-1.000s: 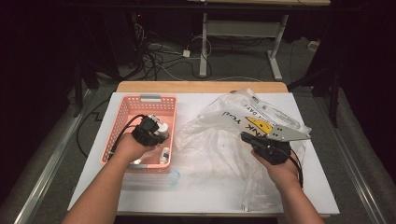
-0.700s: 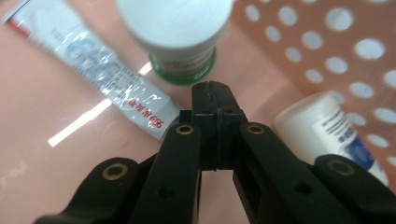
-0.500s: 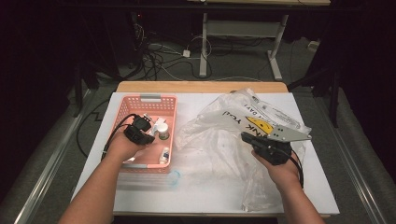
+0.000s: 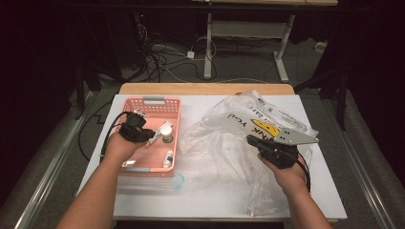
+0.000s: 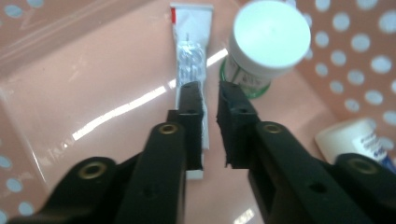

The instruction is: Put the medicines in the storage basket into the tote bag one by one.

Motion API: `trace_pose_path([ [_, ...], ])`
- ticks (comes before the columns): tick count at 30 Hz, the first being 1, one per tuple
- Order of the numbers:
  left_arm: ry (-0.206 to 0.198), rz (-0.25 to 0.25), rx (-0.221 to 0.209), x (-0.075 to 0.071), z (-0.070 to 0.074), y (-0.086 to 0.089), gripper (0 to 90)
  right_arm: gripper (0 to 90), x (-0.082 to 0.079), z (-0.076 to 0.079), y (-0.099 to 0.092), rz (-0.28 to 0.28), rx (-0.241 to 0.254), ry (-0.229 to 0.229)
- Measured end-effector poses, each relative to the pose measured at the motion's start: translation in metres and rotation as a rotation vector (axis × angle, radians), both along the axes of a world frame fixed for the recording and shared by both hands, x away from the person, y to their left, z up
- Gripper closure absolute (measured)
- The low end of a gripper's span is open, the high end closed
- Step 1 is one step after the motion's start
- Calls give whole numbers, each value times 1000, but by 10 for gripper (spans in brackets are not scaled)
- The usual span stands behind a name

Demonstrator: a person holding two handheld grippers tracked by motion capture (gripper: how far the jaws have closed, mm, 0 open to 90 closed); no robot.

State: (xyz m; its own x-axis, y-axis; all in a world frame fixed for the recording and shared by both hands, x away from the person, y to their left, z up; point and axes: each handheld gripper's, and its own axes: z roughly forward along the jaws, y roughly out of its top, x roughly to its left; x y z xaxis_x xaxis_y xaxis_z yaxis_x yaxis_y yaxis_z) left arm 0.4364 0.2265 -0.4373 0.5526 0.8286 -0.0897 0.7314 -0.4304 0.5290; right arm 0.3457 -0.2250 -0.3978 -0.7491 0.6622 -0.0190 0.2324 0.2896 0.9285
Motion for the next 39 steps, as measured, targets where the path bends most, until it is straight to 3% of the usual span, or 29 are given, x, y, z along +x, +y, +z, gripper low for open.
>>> trace_pose_path([
  [2,-2,8,0,4,-3,0,646,900,0,0,0,0,0,0],
  [6,42,19,35,14,-14,-3,456,900,0,0,-1,0,-1,0],
  [7,53,17,39,16,-17,-3,447,900,0,0,-1,0,-2,0],
  [16,90,10,68,27,-31,-7,458,900,1,-1,-2,-3,-3,6],
  [21,99,-7,85,31,-30,-10,479,900,1,-2,-1,-1,-5,10],
  [29,98,-2,57,32,-30,-15,674,900,1,-2,-1,1,-9,14],
  [39,117,4,47,32,-29,-15,689,900,1,-1,-3,-1,-2,8],
])
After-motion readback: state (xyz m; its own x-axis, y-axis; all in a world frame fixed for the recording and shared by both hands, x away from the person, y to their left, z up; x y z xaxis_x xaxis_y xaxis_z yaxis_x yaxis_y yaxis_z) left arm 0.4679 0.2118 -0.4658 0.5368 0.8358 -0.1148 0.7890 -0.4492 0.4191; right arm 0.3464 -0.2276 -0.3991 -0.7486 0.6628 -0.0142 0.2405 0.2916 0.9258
